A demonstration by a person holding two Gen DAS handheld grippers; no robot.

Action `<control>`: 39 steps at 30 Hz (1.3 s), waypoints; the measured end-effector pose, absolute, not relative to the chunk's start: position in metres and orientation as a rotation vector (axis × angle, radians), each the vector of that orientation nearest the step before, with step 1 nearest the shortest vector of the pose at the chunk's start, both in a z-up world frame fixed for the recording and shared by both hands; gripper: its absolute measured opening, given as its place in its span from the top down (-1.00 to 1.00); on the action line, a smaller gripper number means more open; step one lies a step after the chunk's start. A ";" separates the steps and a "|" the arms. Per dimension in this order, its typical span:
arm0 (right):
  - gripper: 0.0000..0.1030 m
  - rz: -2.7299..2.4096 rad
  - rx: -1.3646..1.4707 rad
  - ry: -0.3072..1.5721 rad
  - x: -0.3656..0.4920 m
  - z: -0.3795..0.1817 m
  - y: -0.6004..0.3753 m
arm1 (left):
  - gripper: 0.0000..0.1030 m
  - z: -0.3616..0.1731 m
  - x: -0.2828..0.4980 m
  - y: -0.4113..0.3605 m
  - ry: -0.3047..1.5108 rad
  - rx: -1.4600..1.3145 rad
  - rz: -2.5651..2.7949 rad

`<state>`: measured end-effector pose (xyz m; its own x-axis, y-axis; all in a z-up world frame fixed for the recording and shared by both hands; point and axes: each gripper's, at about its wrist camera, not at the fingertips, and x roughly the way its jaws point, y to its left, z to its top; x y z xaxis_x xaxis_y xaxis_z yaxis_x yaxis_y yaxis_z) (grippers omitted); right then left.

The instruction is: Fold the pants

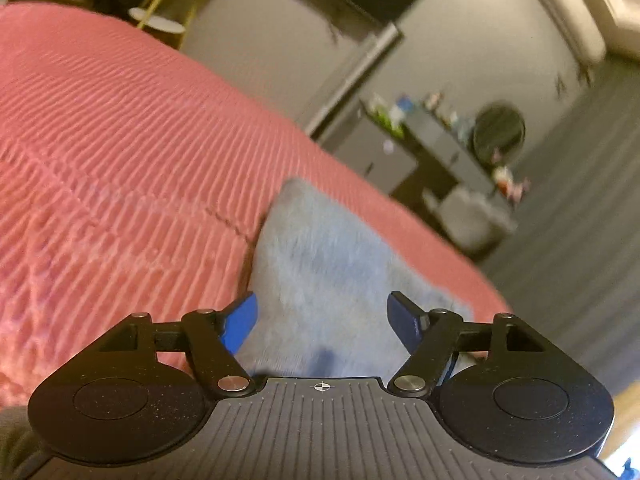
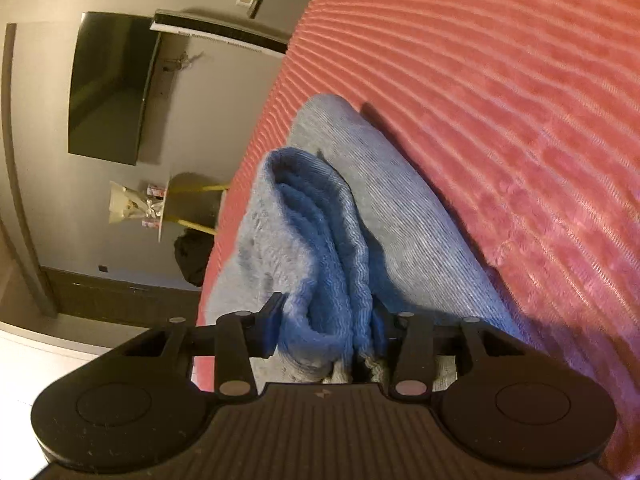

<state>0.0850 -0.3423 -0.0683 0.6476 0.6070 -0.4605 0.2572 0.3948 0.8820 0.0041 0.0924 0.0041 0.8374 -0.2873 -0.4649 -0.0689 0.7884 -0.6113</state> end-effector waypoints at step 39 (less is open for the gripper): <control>0.26 0.321 0.901 0.730 0.088 0.020 -0.317 | -0.53 -0.050 0.039 0.106 0.721 -0.846 -0.072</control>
